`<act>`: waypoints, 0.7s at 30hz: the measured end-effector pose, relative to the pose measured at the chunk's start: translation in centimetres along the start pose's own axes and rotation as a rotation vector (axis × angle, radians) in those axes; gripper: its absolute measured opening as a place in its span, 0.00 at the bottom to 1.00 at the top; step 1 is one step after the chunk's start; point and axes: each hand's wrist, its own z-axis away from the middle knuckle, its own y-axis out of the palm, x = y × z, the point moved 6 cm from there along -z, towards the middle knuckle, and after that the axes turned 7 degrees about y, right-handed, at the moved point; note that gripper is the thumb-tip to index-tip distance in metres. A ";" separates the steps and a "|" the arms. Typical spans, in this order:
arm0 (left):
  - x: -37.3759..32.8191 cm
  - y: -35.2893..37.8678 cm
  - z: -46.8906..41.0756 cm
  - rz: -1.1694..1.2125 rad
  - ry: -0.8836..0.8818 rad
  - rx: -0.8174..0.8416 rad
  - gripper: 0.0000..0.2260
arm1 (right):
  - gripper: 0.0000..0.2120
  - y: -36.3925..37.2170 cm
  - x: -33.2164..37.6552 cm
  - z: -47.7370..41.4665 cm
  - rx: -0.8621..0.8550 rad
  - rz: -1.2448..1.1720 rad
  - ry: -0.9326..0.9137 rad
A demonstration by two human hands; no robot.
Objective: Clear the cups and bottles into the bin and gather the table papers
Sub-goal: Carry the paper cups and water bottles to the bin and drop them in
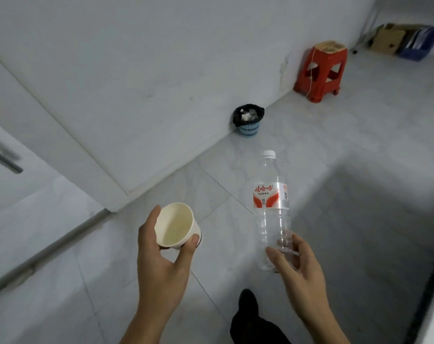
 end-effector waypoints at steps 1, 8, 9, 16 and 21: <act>0.1 0.6 -3.1 -0.007 0.007 -0.006 0.34 | 0.19 1.2 1.4 -3.0 0.002 0.010 -0.009; 2.2 3.4 -20.2 -0.015 -0.024 -0.061 0.36 | 0.20 10.6 11.7 -18.5 0.100 0.043 -0.063; 3.9 4.0 -23.1 -0.018 -0.032 -0.089 0.36 | 0.20 11.9 12.0 -21.7 0.081 0.071 -0.064; 13.0 11.5 -44.7 0.107 -0.042 -0.090 0.35 | 0.23 22.0 16.3 -41.5 0.004 0.119 -0.037; 13.1 18.4 -60.1 0.106 0.038 0.059 0.33 | 0.24 24.9 23.0 -52.7 -0.099 0.098 -0.051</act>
